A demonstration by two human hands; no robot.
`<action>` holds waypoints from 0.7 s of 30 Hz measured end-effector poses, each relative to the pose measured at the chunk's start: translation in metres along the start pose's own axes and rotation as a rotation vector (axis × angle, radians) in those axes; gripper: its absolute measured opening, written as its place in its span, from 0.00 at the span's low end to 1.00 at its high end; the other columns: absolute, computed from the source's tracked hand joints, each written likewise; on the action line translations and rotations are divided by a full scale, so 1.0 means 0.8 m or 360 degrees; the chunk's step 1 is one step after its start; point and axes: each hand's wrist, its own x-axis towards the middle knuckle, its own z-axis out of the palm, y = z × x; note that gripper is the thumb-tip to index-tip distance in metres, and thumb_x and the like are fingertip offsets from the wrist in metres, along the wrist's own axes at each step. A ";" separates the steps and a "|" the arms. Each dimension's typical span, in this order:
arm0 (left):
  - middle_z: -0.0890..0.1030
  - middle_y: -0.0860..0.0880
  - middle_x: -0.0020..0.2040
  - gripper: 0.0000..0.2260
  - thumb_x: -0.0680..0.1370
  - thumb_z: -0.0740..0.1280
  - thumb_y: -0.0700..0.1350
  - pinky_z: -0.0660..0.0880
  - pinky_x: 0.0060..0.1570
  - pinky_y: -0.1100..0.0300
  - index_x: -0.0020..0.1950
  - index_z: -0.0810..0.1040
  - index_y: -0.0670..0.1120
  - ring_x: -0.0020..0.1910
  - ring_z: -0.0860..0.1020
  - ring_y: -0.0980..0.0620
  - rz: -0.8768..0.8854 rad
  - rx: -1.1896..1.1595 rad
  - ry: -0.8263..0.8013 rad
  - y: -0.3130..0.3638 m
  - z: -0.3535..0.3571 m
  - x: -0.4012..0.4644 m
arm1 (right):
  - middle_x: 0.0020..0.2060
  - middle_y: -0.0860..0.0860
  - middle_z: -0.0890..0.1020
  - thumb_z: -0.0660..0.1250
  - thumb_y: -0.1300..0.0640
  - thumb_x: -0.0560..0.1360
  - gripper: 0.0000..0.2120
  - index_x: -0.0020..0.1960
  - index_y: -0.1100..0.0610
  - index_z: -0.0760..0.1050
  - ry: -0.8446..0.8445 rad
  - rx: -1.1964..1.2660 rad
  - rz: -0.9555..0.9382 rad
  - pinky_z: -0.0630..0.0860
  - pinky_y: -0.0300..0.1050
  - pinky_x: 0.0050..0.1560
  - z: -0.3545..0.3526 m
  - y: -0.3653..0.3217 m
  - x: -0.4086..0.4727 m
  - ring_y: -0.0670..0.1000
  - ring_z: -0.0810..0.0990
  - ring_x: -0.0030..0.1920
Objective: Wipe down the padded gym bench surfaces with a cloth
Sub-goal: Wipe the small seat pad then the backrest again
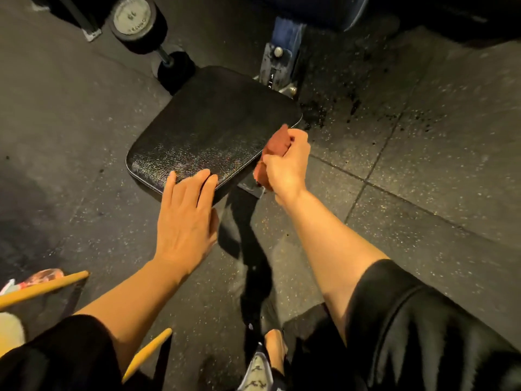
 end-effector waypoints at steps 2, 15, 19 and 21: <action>0.72 0.38 0.65 0.26 0.70 0.69 0.39 0.52 0.73 0.41 0.67 0.69 0.36 0.61 0.70 0.39 -0.0010 -0.0011 -0.0003 0.003 0.001 -0.003 | 0.53 0.59 0.72 0.61 0.62 0.64 0.21 0.57 0.57 0.66 -0.0058 -0.0143 -0.0038 0.79 0.49 0.32 0.015 0.011 -0.012 0.58 0.80 0.41; 0.76 0.44 0.60 0.19 0.76 0.58 0.43 0.56 0.71 0.44 0.66 0.71 0.41 0.59 0.71 0.47 -0.0030 -0.0363 0.0297 0.098 -0.087 0.148 | 0.45 0.50 0.78 0.64 0.73 0.68 0.22 0.57 0.53 0.70 -0.0218 -0.0001 -0.0141 0.78 0.37 0.39 -0.105 -0.149 0.012 0.43 0.79 0.40; 0.76 0.46 0.61 0.22 0.72 0.70 0.37 0.60 0.71 0.43 0.66 0.72 0.42 0.61 0.71 0.49 0.0110 -0.0411 0.0389 0.160 -0.130 0.226 | 0.40 0.48 0.76 0.63 0.74 0.71 0.19 0.58 0.59 0.72 -0.0120 0.0051 -0.0324 0.71 0.27 0.27 -0.167 -0.224 0.059 0.33 0.76 0.29; 0.76 0.46 0.61 0.23 0.71 0.71 0.37 0.61 0.71 0.44 0.65 0.73 0.42 0.61 0.73 0.47 0.0180 -0.0438 0.0418 0.189 -0.147 0.262 | 0.41 0.47 0.76 0.64 0.74 0.72 0.19 0.59 0.59 0.72 -0.0096 0.0033 -0.0412 0.69 0.25 0.26 -0.194 -0.253 0.081 0.32 0.75 0.29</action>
